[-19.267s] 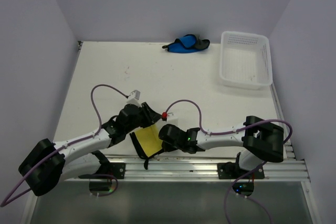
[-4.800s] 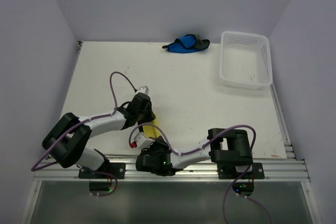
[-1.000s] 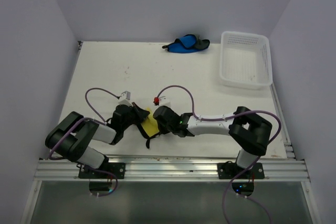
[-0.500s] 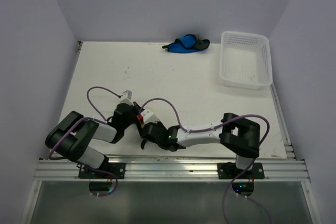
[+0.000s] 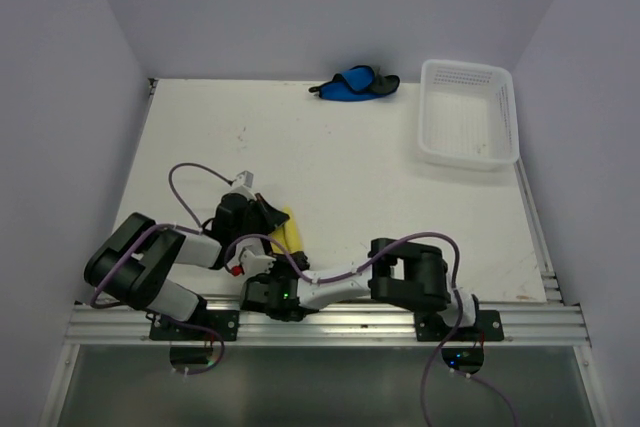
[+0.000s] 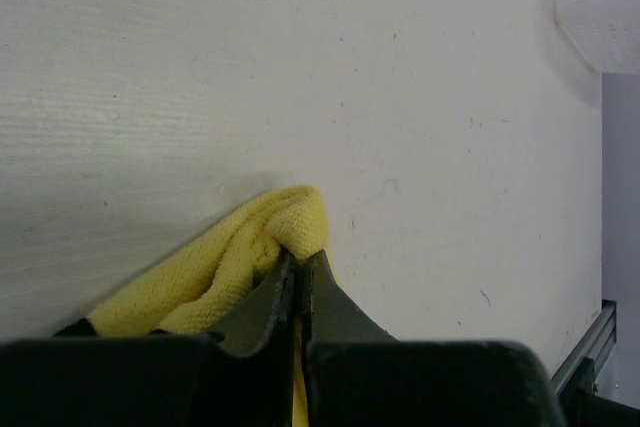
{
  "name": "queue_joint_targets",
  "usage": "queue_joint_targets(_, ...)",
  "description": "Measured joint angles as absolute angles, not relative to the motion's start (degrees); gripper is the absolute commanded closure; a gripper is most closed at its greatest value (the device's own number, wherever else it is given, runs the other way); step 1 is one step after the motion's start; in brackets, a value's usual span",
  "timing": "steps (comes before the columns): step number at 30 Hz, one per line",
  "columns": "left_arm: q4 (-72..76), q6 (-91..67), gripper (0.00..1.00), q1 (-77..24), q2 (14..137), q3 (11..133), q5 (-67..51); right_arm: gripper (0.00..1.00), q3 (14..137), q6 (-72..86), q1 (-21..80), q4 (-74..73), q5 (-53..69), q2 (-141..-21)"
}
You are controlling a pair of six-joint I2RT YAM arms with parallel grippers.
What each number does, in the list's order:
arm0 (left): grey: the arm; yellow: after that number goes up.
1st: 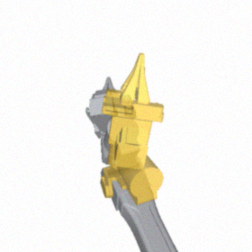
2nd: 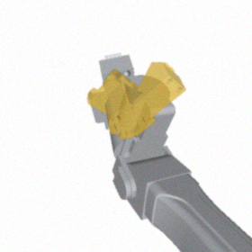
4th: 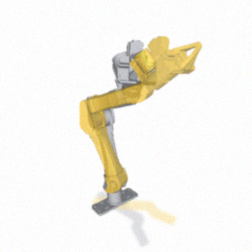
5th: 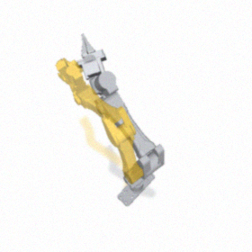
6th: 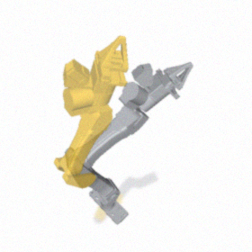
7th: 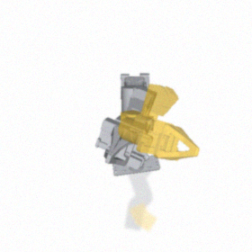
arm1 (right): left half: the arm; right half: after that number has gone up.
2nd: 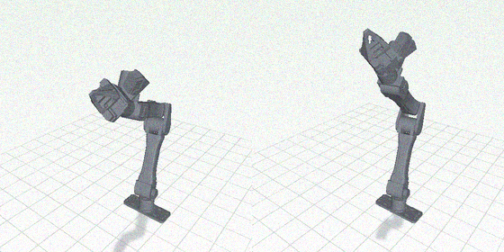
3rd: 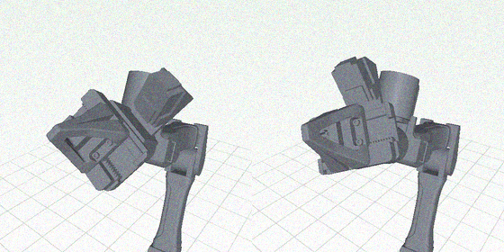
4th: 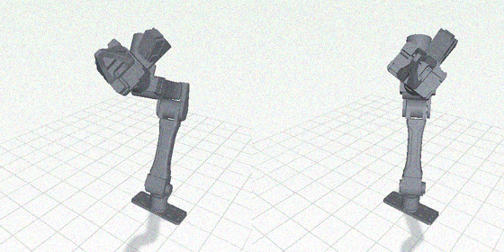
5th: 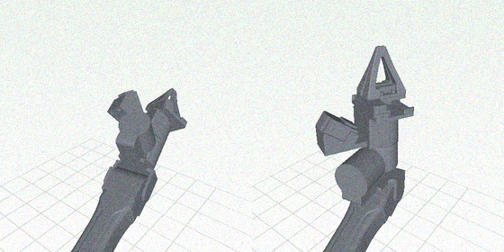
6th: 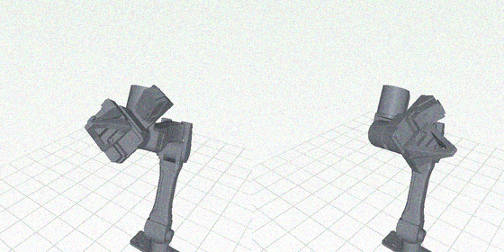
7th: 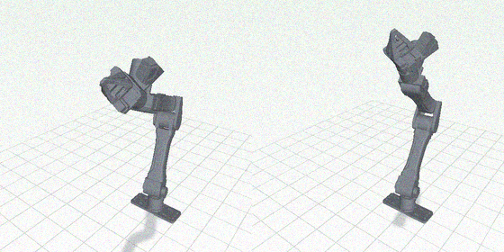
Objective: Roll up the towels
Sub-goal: Roll the towel
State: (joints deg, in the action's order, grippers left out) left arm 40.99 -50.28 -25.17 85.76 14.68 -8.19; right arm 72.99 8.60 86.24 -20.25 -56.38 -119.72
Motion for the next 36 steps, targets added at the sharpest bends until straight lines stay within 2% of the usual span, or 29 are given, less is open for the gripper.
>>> queue_joint_targets(3,39.4,-50.0,1.0,-24.9,85.2,15.2,-9.0,1.0,74.8,7.4,86.8,-22.7,-57.8,-121.4)
queue_joint_targets(6,37.1,-49.9,0.89,-24.6,84.4,15.7,-9.6,1.0,76.7,6.4,87.3,-25.1,-58.9,-123.1)
queue_joint_targets(9,34.7,-49.9,0.7,-24.3,83.1,16.0,-10.2,1.0,78.5,5.1,87.7,-27.7,-59.5,-124.5)
queue_joint_targets(13,30.8,-49.9,0.57,-24.2,80.4,16.6,-10.9,1.0,80.2,4.0,88.4,-30.4,-59.9,-125.8)
queue_joint_targets(20,16.5,-48.9,0.51,-24.0,74.2,20.2,-10.2,1.0,82.4,2.7,88.8,-33.6,-60.3,-127.5)
queue_joint_targets(24,9.7,-48.1,0.53,-23.7,69.5,20.9,-9.7,1.0,83.7,2.4,89.0,-35.3,-60.3,-128.4)
queue_joint_targets(31,10.3,-47.7,0.84,-23.2,67.5,20.9,-17.9,1.0,85.1,2.3,89.4,-37.6,-60.0,-129.2)
queue_joint_targets(36,18.4,-48.7,0.98,-23.2,73.5,20.9,-25.5,1.0,85.6,2.4,89.5,-38.6,-59.5,-129.4)
